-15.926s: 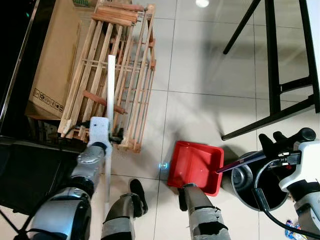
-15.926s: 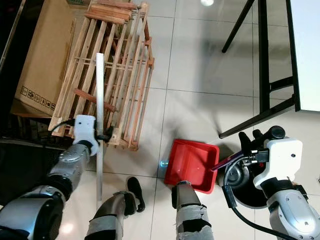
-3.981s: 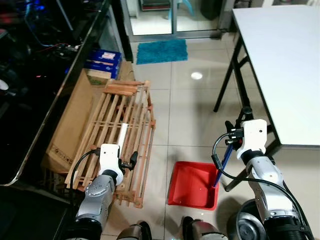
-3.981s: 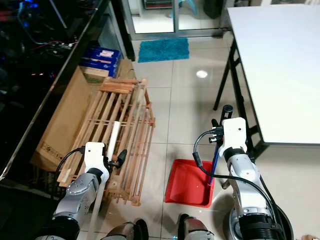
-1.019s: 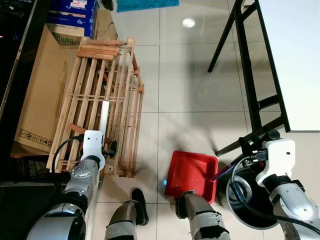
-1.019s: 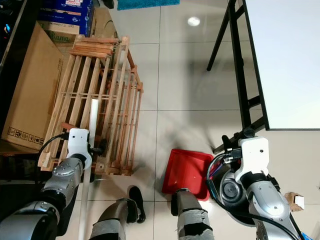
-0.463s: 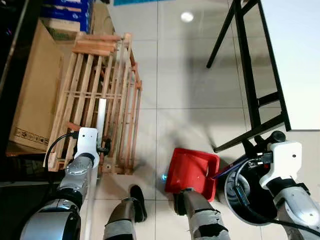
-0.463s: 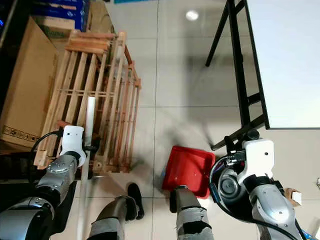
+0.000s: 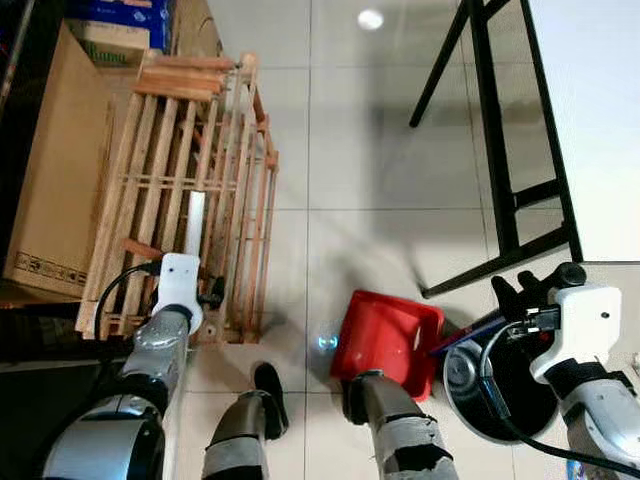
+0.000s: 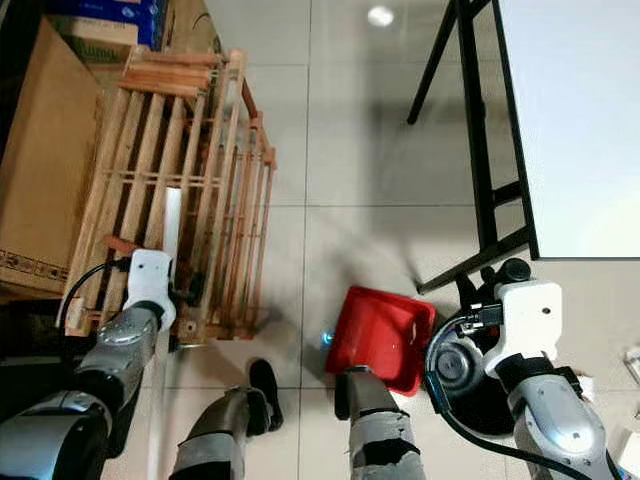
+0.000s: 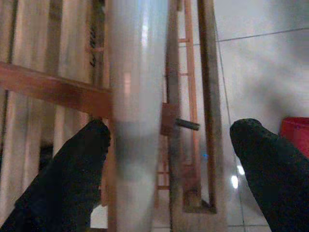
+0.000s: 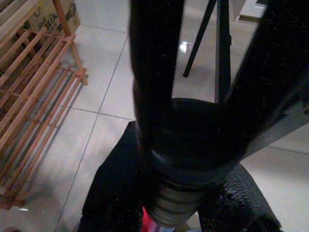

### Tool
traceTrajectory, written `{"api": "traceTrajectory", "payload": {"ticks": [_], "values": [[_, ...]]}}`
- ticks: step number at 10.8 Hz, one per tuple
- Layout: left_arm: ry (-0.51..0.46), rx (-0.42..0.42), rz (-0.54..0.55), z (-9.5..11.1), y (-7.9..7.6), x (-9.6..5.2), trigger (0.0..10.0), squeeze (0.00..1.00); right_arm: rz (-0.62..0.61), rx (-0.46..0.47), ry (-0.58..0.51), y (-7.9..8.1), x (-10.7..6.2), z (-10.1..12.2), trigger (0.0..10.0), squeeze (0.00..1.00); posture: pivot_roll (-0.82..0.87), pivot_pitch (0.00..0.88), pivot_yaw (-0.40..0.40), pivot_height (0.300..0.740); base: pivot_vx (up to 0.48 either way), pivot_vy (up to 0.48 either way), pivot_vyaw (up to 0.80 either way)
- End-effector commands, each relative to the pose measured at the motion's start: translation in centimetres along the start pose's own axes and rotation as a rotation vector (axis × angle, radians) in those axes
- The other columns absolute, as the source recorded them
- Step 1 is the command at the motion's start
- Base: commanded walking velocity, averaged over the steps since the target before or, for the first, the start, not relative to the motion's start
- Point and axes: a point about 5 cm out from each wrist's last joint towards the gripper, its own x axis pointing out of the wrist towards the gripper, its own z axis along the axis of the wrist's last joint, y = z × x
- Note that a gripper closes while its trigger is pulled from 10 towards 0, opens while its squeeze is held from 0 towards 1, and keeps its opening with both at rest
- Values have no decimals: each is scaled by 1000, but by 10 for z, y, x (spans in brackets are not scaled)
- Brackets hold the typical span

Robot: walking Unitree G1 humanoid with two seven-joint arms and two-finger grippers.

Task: Sweep floor

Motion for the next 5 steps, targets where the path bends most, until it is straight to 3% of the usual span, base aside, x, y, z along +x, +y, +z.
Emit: {"api": "traceTrajectory", "payload": {"ticks": [1,5], "values": [[67,2,2,-19,2,-5,10000,0,20,23,156,0,-13,-23,10000,0,-342,510,8,740,0,0,0],[47,18,15,-13,9,-4,10000,0,23,40,157,2,-14,-21,10000,0,-342,509,8,740,0,0,0]]}}
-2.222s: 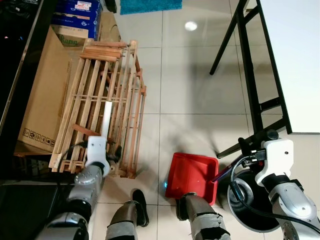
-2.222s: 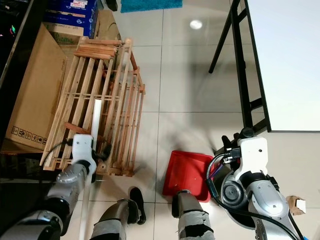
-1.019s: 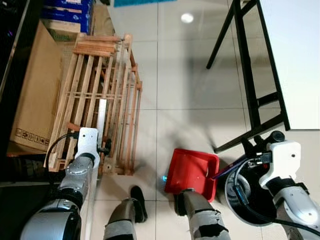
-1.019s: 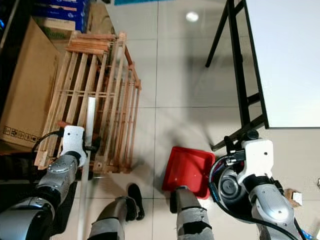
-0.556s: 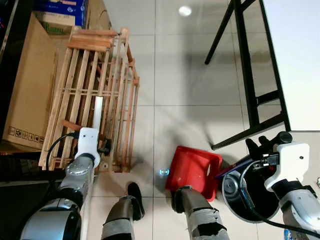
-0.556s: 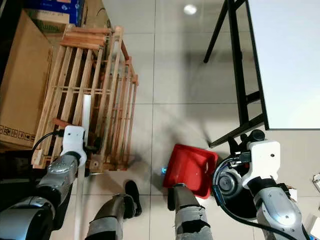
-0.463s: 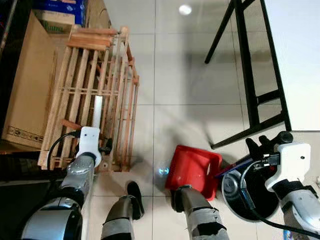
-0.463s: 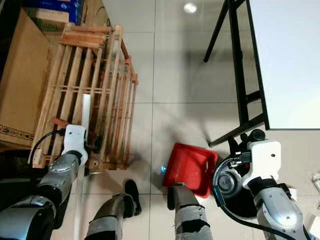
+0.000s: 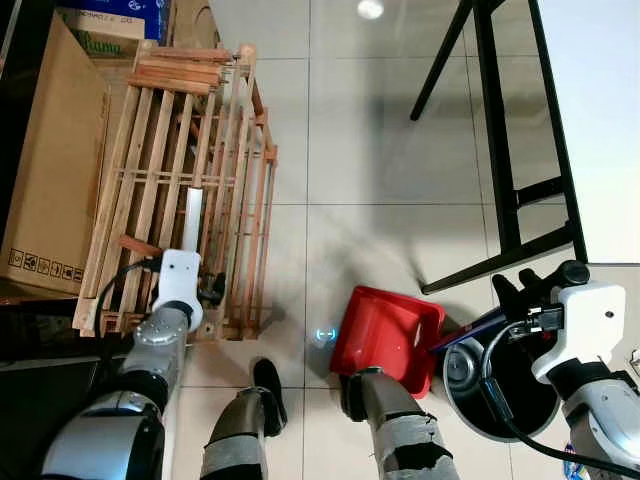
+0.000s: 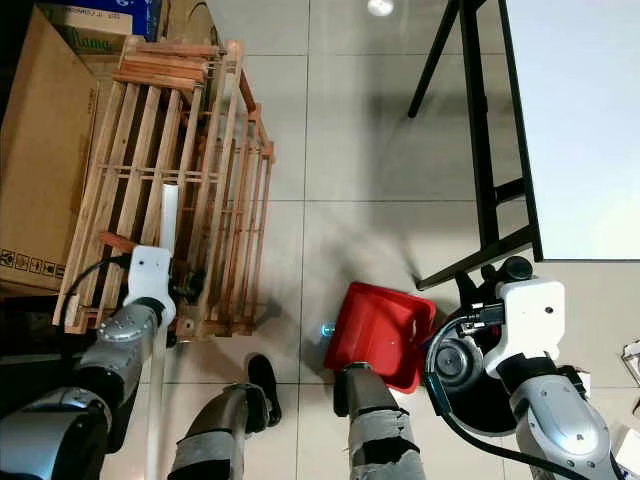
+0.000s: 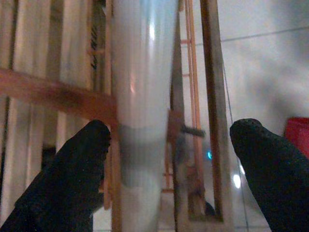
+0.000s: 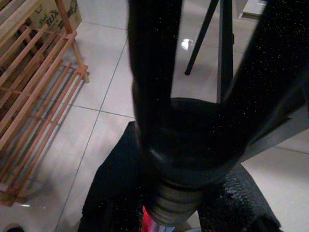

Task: Sweep floor

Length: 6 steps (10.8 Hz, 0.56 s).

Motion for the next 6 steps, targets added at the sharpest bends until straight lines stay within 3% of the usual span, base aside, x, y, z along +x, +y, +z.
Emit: {"api": "traceTrajectory", "payload": {"ticks": [1,5,6], "values": [[51,6,8,-15,5,-5,10000,0,15,38,154,1,-10,-24,10000,0,-343,508,10,740,0,0,0],[-17,22,-22,20,-4,8,10000,0,9,39,149,0,-13,-21,10000,0,-360,514,10,740,0,0,0],[-30,25,-30,25,-6,10,6078,0,9,38,148,0,-13,-21,10000,0,-364,513,10,740,0,0,0]]}}
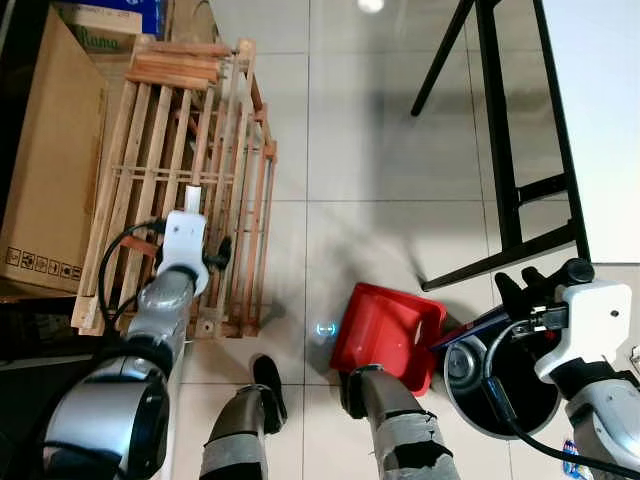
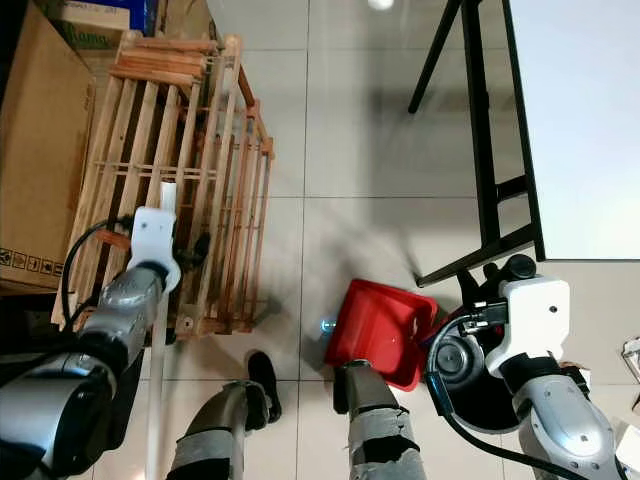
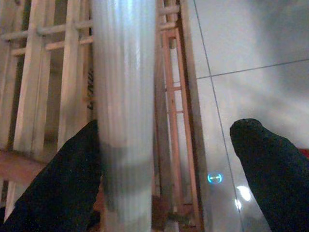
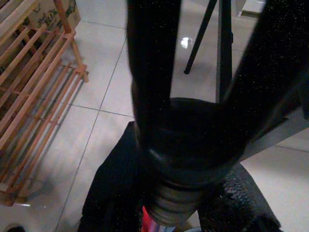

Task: Sweep floor

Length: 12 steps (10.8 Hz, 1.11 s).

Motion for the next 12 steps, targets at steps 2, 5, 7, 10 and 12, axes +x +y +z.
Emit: {"api": "traceTrajectory", "payload": {"ticks": [2,5,7,10,12], "values": [[68,3,-12,-16,-1,-4,0,0,13,32,157,0,-11,-24,10000,0,-364,512,12,740,0,0,0],[75,-1,-10,-20,1,-6,0,0,13,33,164,0,-13,-26,10000,0,-363,511,13,740,0,0,0],[85,8,0,-24,6,-8,0,0,13,30,166,-1,-12,-26,10000,0,-363,511,13,740,0,0,0],[86,7,-1,-24,6,-8,0,0,14,30,169,0,-12,-28,10000,0,-356,509,14,740,0,0,0],[73,-4,-3,-19,6,-6,0,0,13,29,169,0,-10,-29,10000,0,-352,501,15,740,0,0,0]]}}
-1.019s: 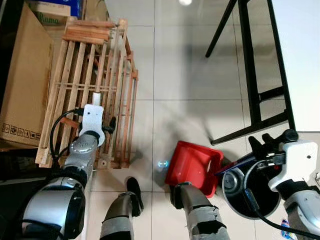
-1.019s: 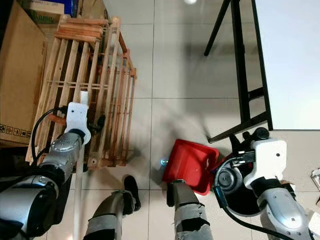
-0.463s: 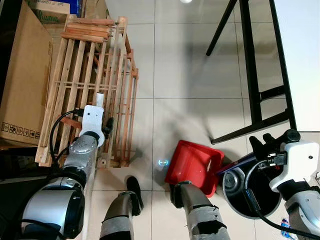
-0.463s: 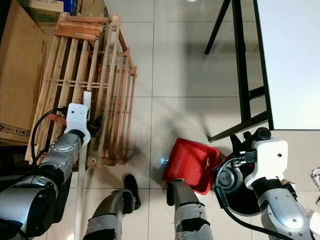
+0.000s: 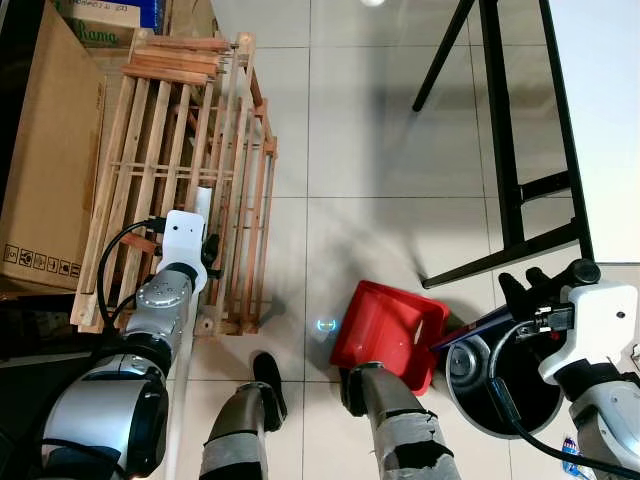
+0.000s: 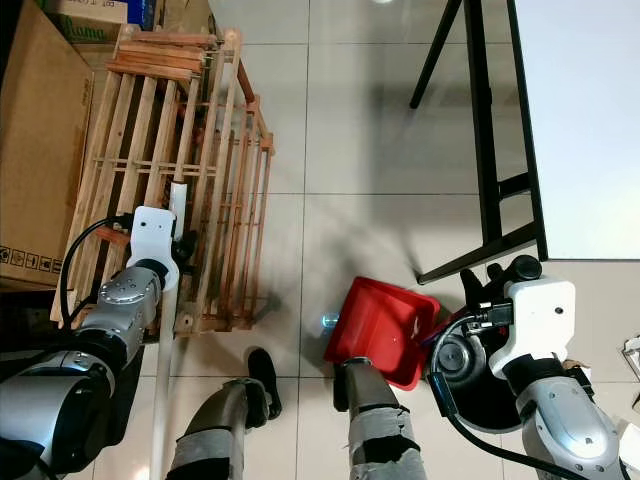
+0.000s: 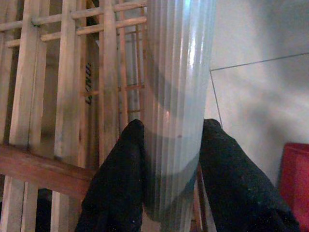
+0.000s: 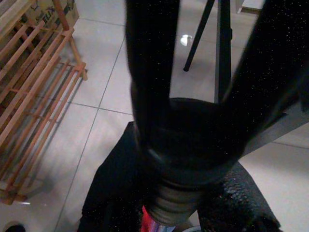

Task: Sweep floor

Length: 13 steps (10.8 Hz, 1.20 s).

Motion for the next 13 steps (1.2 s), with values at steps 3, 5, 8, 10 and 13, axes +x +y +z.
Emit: {"api": "traceTrajectory", "payload": {"ticks": [3,5,8,10,13], "values": [[56,-9,10,-17,7,-6,0,0,18,26,156,2,-4,-28,10000,0,-346,490,17,740,0,0,0],[52,-11,16,-16,9,-6,0,0,19,28,148,3,0,-29,10000,0,-339,477,18,740,0,0,0],[35,-24,36,-10,14,-5,0,0,22,28,135,3,7,-29,10000,0,-331,456,20,740,0,0,0],[15,-35,48,-3,18,-3,0,0,21,29,121,4,15,-29,10000,0,-321,431,23,740,0,0,0],[-24,-59,87,7,29,-2,0,0,23,37,75,7,35,-26,10000,0,-294,372,34,740,0,0,0]]}}
